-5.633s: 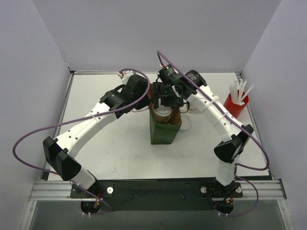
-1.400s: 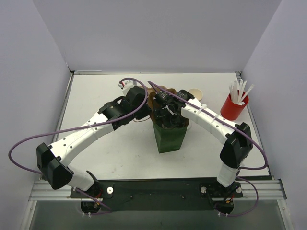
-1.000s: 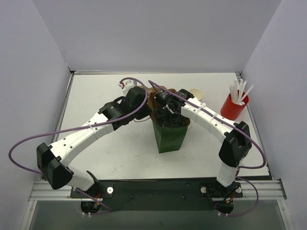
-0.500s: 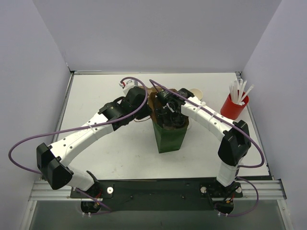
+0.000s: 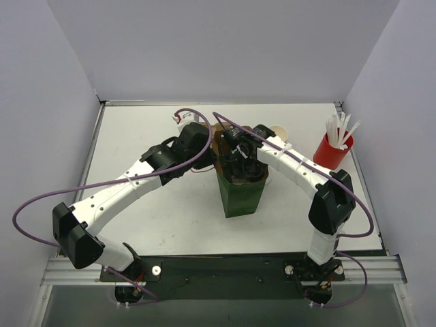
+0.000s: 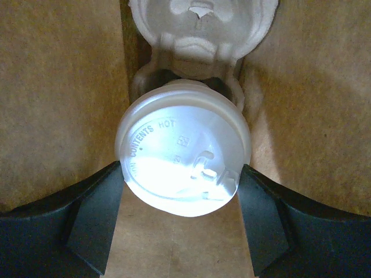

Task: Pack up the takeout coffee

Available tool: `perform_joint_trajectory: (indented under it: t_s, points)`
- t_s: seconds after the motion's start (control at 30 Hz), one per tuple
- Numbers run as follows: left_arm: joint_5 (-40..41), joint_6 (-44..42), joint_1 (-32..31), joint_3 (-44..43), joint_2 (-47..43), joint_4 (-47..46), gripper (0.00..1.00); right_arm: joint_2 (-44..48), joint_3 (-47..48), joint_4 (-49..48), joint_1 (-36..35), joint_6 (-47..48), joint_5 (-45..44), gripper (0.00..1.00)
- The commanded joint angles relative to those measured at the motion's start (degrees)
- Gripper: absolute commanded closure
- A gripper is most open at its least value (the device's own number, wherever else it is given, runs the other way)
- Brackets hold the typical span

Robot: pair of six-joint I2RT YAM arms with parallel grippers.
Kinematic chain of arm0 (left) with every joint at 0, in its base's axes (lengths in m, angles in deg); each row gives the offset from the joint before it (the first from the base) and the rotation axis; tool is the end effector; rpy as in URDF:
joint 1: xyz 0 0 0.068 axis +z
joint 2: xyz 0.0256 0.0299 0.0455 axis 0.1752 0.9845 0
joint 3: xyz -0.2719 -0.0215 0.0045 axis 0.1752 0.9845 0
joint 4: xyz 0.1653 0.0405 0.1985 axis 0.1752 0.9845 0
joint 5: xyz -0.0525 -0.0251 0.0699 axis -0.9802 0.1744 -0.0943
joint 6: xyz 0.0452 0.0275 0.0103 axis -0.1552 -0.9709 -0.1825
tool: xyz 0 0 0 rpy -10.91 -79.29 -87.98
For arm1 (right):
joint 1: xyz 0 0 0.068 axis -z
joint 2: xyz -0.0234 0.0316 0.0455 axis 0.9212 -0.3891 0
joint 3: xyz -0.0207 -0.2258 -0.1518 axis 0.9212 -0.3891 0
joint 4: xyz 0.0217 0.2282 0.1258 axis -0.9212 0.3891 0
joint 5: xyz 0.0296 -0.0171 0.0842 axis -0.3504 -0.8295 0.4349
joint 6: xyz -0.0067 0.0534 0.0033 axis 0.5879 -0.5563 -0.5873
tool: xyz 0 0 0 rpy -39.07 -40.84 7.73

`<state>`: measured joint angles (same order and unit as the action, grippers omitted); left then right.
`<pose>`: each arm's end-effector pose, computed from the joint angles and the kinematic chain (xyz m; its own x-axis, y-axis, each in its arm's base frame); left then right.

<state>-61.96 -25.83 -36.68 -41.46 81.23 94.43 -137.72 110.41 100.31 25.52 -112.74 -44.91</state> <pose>0.2236 -0.2221 0.3604 -0.6825 -0.4367 -0.5860 -0.0640 0.8345 -0.5473 0.2815 0.2533 0.2847 -0.9043 -0.2111 -0.3709 -0.3193 0.9114 0.2598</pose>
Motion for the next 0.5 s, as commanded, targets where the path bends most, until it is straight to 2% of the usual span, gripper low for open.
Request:
perform_joint_trajectory:
  t_s: [0.0, 0.47]
  points:
    - [-2.62, -2.83, -0.26, -2.06, 1.57, -0.14, 1.00, -3.10, 0.62, 1.71, 0.01, 0.31, 2.74, 0.48]
    - [-3.15, -3.45, -0.43, -2.15, 1.57, -0.32, 1.00, -4.60, 2.38, 3.47, 0.01, 0.93, 2.12, 0.48]
